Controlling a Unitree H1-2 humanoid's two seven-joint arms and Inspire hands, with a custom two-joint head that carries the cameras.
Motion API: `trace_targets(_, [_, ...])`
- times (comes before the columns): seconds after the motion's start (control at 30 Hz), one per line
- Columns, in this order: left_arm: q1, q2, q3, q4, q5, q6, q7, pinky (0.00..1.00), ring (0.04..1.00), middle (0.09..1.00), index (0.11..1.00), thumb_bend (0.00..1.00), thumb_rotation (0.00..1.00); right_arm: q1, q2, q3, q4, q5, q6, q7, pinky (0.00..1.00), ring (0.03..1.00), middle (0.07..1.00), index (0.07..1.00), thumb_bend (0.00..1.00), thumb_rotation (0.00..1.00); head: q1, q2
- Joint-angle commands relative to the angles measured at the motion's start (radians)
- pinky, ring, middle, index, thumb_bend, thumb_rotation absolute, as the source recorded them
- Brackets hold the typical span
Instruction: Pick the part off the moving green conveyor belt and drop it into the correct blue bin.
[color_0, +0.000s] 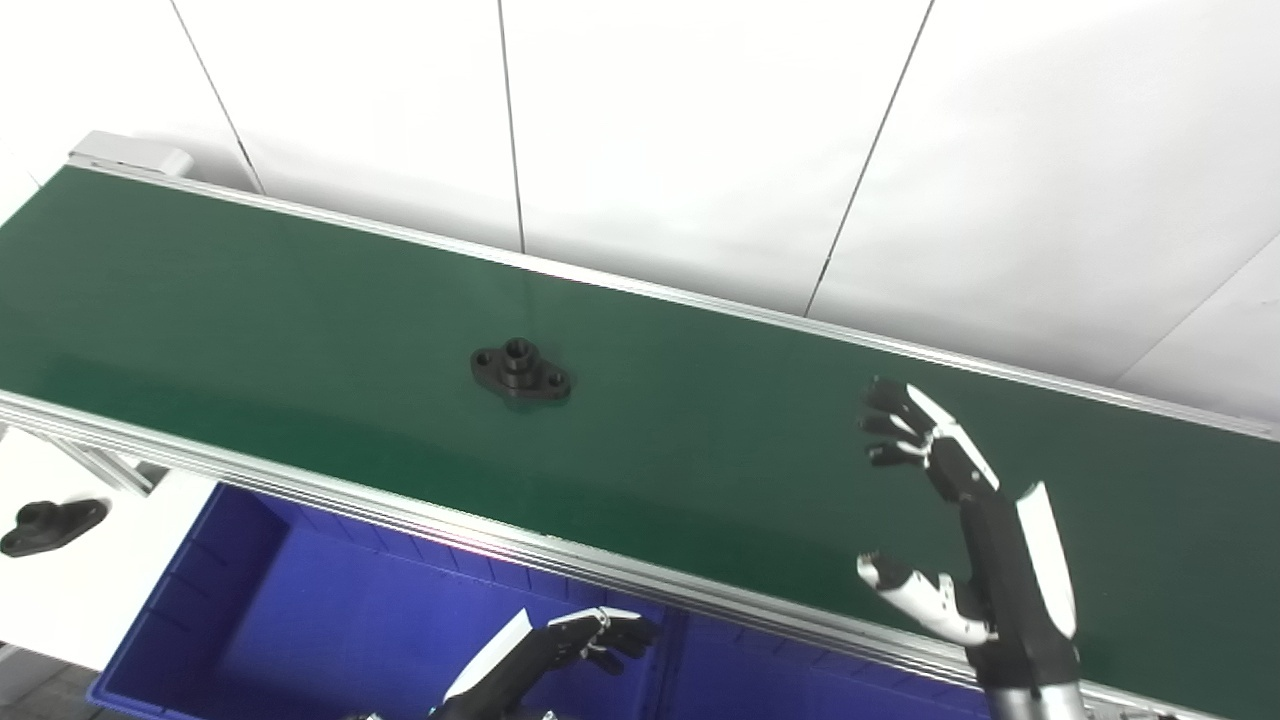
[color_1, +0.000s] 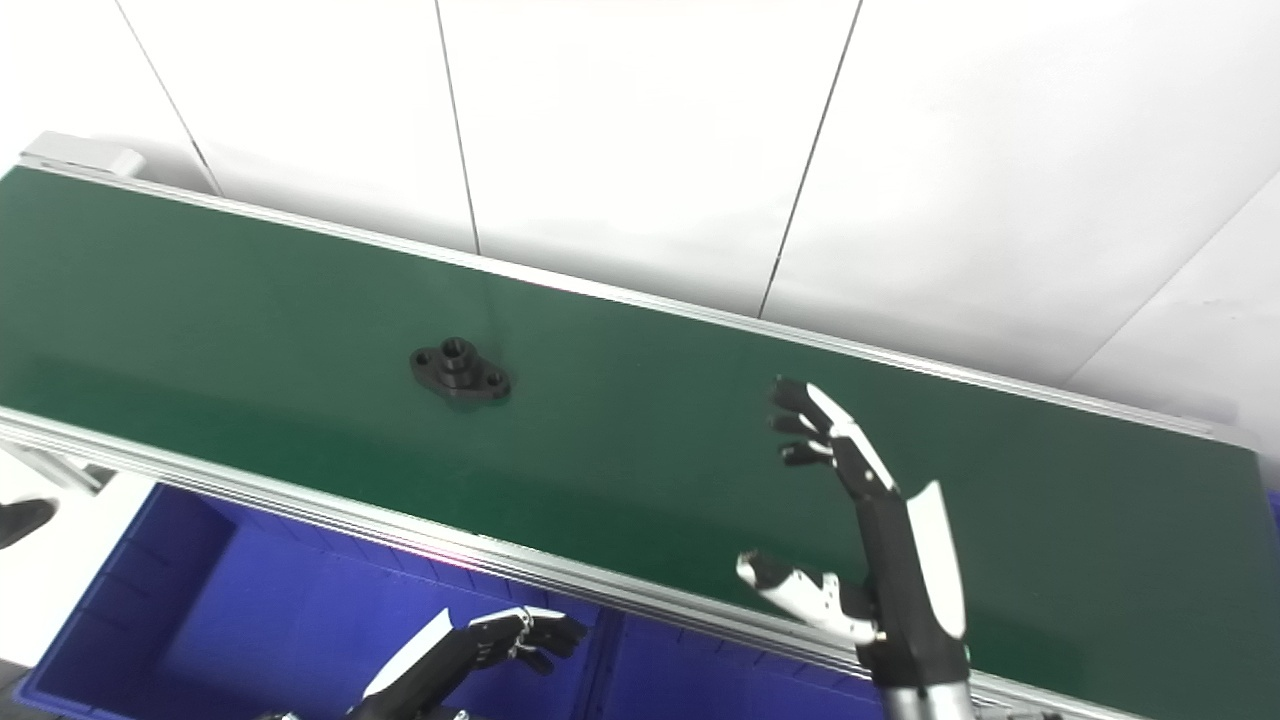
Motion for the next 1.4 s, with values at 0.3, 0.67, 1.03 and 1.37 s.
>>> trace_targets(0.3, [-0.001, 0.041, 0.018, -0.034, -0.035, -0.038, -0.004, 0.65, 0.745, 0.784, 0.759, 0.83, 0.72, -0.086, 0.017, 0.04, -0.043, -0.105, 0.114, 0.069, 0.68, 0.778, 0.832, 0.862, 0.68, 0.7, -0.199, 0.014])
trace_targets(0.67, [-0.008, 0.078, 0.051, -0.022, -0.066, -0.038, -0.04, 0.7, 0.773, 0.803, 0.78, 0.83, 0.73, -0.195, 0.064, 0.087, 0.079, -0.251, 0.166, 0.07, 0.74, 0.814, 0.861, 0.899, 0.7, 0.6, -0.303, 0.022])
trace_targets(1.03, [-0.009, 0.067, 0.102, -0.018, -0.103, -0.038, -0.121, 0.72, 0.79, 0.813, 0.793, 0.81, 0.7, -0.368, 0.047, 0.122, 0.182, -0.331, 0.272, 0.141, 0.76, 0.846, 0.877, 0.906, 0.74, 0.5, -0.315, 0.032])
trace_targets(1.37, [-0.011, 0.047, 0.136, -0.01, -0.106, -0.038, -0.163, 0.73, 0.796, 0.817, 0.797, 0.79, 0.71, -0.523, 0.022, 0.17, 0.312, -0.397, 0.327, 0.203, 0.78, 0.858, 0.885, 0.915, 0.75, 0.5, -0.332, 0.033])
